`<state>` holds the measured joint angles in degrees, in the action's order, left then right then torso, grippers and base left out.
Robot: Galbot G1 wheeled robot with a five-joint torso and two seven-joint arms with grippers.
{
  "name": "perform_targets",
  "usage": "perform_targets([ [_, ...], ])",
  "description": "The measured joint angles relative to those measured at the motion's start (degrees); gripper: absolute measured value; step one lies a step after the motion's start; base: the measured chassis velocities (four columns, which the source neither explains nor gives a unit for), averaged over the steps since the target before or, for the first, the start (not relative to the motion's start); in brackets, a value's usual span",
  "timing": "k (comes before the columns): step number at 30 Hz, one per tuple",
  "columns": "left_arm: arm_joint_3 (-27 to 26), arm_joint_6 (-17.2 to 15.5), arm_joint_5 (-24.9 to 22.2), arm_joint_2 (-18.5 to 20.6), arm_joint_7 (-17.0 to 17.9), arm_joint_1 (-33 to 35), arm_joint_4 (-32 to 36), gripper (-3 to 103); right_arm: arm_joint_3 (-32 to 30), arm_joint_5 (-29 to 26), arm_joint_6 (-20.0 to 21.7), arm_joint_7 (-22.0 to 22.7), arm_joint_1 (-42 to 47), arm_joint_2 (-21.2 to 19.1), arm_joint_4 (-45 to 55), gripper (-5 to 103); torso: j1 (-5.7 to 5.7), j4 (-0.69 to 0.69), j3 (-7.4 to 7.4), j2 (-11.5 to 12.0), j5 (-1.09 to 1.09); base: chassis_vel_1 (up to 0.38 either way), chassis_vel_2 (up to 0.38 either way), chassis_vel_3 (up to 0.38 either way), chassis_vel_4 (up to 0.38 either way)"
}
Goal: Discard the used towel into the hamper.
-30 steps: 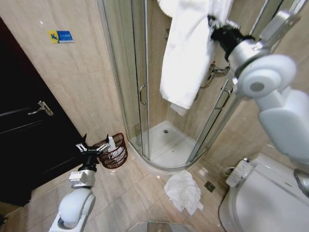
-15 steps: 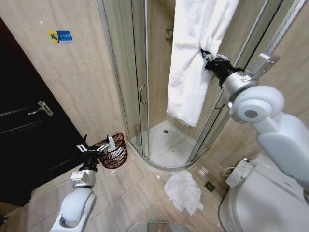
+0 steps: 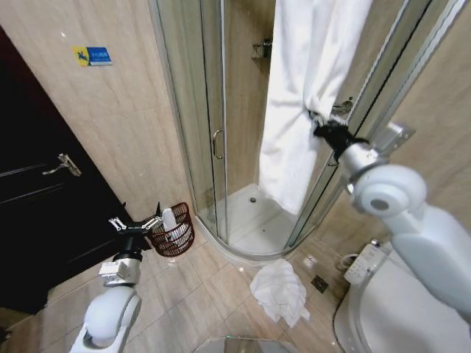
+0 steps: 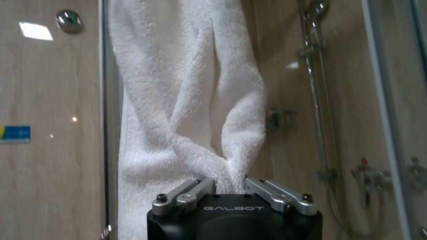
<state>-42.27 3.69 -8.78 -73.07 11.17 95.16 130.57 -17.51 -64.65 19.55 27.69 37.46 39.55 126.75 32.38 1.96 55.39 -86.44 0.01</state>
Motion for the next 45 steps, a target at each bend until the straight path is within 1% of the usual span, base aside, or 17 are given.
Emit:
perform_targets([
  [2,0.0,0.1,0.0,0.0,0.0,0.1,0.0,100,-1.1,0.6,0.0,-0.3,1.9,0.4,0.4,5,0.0,0.0,0.0,0.0,0.01,0.0,0.0,0.0,0.0],
  [5,0.0,0.3,0.0,0.1,0.0,0.1,-0.2,100,-5.3,3.4,0.0,-1.6,9.8,2.7,2.0,5,0.0,0.0,-0.01,0.0,-0.01,0.0,0.0,0.0,0.0],
  [6,0.0,0.3,0.0,0.1,0.0,0.1,-0.2,100,-5.3,3.4,0.0,-1.6,9.8,2.7,2.0,5,0.0,0.0,-0.01,0.0,-0.01,0.0,0.0,0.0,0.0],
  [9,0.2,0.4,0.0,0.2,-0.1,0.0,-0.4,100,-7.9,7.0,-0.2,-3.4,16.6,5.5,2.7,5,0.0,0.0,-0.01,0.0,-0.01,0.0,0.0,0.0,0.0],
  [10,0.2,0.4,0.0,0.2,-0.1,0.0,-0.4,100,-7.9,7.0,-0.2,-3.4,16.6,5.5,2.7,5,0.0,0.0,-0.01,0.0,-0.01,0.0,0.0,0.0,0.0],
  [13,0.5,0.5,0.0,0.3,-0.1,-0.1,-0.5,100,-9.6,11.3,-0.8,-5.8,22.4,9.2,2.6,5,0.0,-0.01,0.0,0.0,0.0,0.0,0.0,0.0,0.0],
  [14,0.5,0.5,0.0,0.3,-0.1,-0.1,-0.5,100,-9.6,11.3,-0.8,-5.8,22.4,9.2,2.6,5,0.0,-0.01,0.0,0.0,0.0,0.0,0.0,0.0,0.0],
  [17,0.5,0.5,0.0,0.4,-0.1,-0.2,-0.6,100,-10.2,16.1,-1.7,-8.4,26.9,13.1,2.1,5,0.0,0.0,0.0,0.0,-0.01,0.0,0.0,0.0,0.0],
  [21,0.4,0.6,-0.1,0.5,-0.1,-0.2,-0.7,100,-10.0,21.1,-3.0,-10.5,30.6,16.8,1.9,5,0.0,0.0,0.0,0.0,-0.02,0.0,0.0,0.0,0.0],
  [22,0.4,0.6,-0.1,0.5,-0.1,-0.2,-0.7,100,-10.0,21.1,-3.0,-10.5,30.6,16.8,1.9,5,0.0,0.0,0.0,0.0,-0.02,0.0,0.0,0.0,0.0],
  [25,0.4,1.4,-0.2,0.3,-0.1,0.0,-1.2,100,-9.8,26.1,-4.7,-12.6,34.6,20.9,1.1,5,0.0,0.0,-0.01,0.0,-0.01,0.0,0.0,0.0,0.0],
  [26,0.4,1.4,-0.2,0.3,-0.1,0.0,-1.2,100,-9.8,26.1,-4.7,-12.6,34.6,20.9,1.1,5,0.0,0.0,-0.01,0.0,-0.01,0.0,0.0,0.0,0.0],
  [29,0.3,2.0,-0.4,0.3,-0.1,0.1,-1.6,100,-9.4,30.2,-6.2,-14.1,38.3,24.6,0.8,5,0.0,0.0,-0.01,0.0,-0.03,0.0,0.0,0.0,0.0],
  [30,0.3,2.0,-0.4,0.3,-0.1,0.1,-1.6,100,-9.4,30.2,-6.2,-14.1,38.3,24.6,0.8,5,0.0,0.0,-0.01,0.0,-0.03,0.0,0.0,0.0,0.0],
  [32,0.2,2.1,-0.6,0.3,-0.1,0.0,-1.6,100,-8.8,32.8,-7.1,-14.9,40.3,26.7,0.8,5,0.0,0.0,-0.01,0.0,-0.01,0.0,0.0,0.0,0.0],
  [36,0.3,2.1,-0.8,0.5,-0.1,-0.4,-1.6,100,-7.5,35.4,-8.1,-15.1,41.8,28.8,0.7,5,0.0,0.0,0.0,0.0,0.0,0.0,0.0,0.0,0.0],
  [45,0.6,2.7,-1.0,0.2,-0.2,-0.2,-2.0,100,-7.1,38.6,-10.0,-15.1,44.6,29.9,2.5,5,-0.01,0.0,-0.02,0.0,-0.03,0.0,0.0,0.0,0.0],
])
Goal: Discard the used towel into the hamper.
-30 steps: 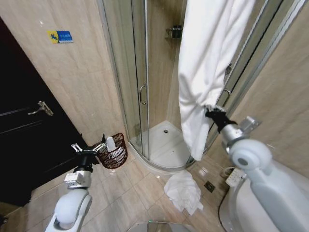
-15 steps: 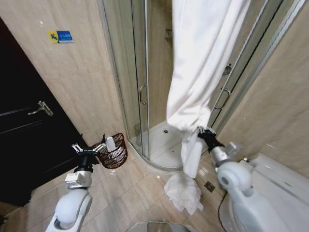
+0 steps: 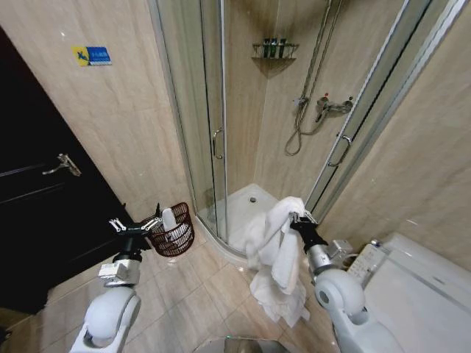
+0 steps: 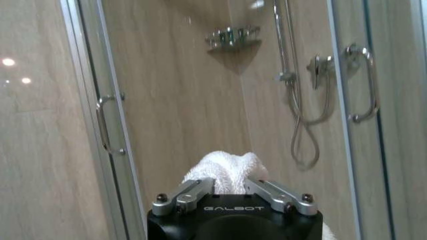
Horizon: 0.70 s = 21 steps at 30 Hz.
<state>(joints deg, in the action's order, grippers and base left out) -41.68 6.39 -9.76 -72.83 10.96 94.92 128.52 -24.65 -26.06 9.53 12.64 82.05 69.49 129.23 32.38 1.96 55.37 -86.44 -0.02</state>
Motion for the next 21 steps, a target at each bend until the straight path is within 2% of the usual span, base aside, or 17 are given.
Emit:
perform_targets([
  [13,0.7,1.2,-0.2,-0.3,0.2,0.3,-0.4,100,-1.1,4.0,-1.8,1.9,1.8,0.8,2.1,5,0.0,0.0,0.0,0.0,0.02,0.0,0.0,0.0,0.0],
  [21,2.1,-0.3,0.6,-0.6,-0.1,0.2,0.4,100,-5.2,4.1,-0.8,2.0,3.8,0.5,6.3,5,0.0,-0.01,0.0,0.0,0.02,0.0,0.0,0.0,0.0],
])
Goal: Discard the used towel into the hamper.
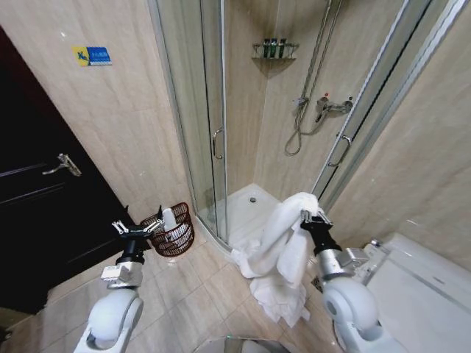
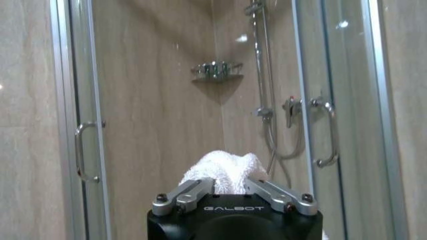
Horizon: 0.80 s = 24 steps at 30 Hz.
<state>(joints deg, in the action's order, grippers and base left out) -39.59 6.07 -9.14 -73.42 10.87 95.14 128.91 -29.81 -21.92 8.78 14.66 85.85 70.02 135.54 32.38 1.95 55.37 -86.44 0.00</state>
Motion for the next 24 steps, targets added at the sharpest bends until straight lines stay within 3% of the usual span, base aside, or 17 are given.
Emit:
perform_targets([
  [24,1.6,0.4,0.8,0.1,-0.8,-0.4,-0.1,100,-2.8,1.1,-0.2,-0.3,3.5,1.3,3.7,5,0.0,0.01,0.01,0.0,0.0,0.057,0.055,0.049,0.061],
])
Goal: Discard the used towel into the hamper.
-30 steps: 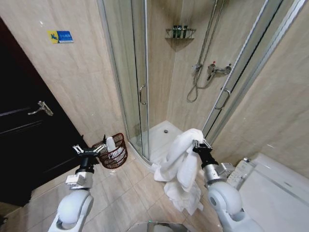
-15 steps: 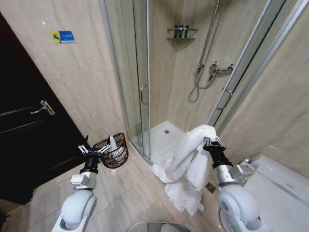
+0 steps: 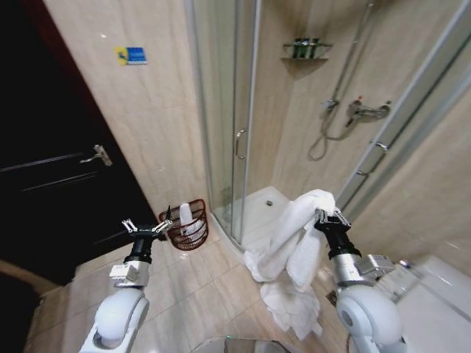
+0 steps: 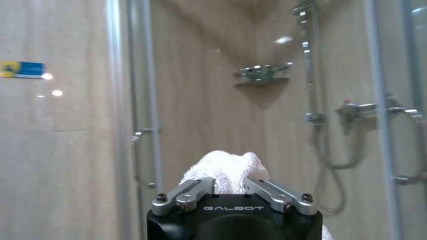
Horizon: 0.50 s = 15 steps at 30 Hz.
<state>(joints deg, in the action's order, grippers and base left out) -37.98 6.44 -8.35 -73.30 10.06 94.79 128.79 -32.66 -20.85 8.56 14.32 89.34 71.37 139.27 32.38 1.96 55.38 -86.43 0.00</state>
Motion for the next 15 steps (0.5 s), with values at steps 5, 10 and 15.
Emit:
perform_targets([
  [5,-0.1,1.5,1.0,-0.1,0.9,0.4,-0.2,100,-0.6,0.1,0.2,-0.8,0.2,-0.2,0.2,5,0.0,0.02,0.0,0.0,0.0,0.107,0.111,0.1,0.095],
  [10,-0.6,1.8,1.0,-0.5,0.9,0.7,0.2,100,-0.5,0.1,0.6,-0.9,-0.6,-0.5,-0.3,5,0.0,0.0,0.0,0.0,0.0,0.057,0.036,0.045,0.017],
  [15,-0.4,2.0,1.1,-0.9,0.9,0.6,0.2,100,0.5,0.4,0.9,-0.8,-0.7,-0.4,-0.5,5,0.0,-0.02,0.0,0.0,0.01,0.049,0.034,-0.04,-0.082],
])
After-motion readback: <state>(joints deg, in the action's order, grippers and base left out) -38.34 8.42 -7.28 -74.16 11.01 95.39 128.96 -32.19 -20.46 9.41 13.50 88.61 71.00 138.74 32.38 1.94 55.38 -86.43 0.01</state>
